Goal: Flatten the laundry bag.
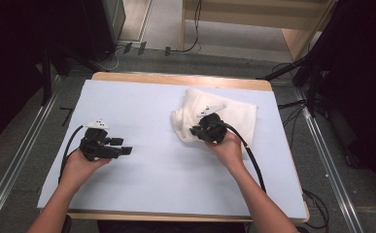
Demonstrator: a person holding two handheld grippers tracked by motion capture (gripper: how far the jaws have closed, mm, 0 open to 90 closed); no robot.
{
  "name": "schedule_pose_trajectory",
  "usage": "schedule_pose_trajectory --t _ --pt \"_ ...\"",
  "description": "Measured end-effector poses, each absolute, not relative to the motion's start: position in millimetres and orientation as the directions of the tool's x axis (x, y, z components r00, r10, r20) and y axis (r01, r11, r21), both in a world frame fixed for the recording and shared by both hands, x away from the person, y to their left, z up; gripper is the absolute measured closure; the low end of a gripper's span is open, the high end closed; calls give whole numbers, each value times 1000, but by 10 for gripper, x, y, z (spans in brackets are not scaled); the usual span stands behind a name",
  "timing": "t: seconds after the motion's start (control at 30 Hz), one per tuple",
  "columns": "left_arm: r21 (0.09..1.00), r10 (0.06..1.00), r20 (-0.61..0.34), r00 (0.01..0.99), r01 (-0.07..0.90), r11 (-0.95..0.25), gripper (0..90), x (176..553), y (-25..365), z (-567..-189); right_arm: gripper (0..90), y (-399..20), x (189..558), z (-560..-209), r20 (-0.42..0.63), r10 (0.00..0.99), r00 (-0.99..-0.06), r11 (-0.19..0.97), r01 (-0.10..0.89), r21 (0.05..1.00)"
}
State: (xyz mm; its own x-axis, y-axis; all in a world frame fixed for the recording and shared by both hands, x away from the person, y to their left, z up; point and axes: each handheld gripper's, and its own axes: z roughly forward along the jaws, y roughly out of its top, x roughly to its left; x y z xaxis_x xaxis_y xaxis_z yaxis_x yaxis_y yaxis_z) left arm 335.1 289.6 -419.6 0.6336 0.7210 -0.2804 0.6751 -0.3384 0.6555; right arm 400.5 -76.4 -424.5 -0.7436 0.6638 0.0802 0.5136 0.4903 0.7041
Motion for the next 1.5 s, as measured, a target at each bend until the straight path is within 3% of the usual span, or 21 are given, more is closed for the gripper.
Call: schedule_pose_trajectory --t 0.37,0.77,1.5 --pt "677 691 -271 670 643 -358 408 3414 2685 -4167 856 -743 3677 -4189 67 613 -788 509 458 729" --pt "696 649 -278 708 614 -372 452 3570 2346 -4149 847 -804 3492 -4241 108 593 -798 500 471 727" --pt "671 597 -291 748 604 -429 523 3794 1724 -4279 830 -917 3380 -4309 117 588 -800 484 464 742"
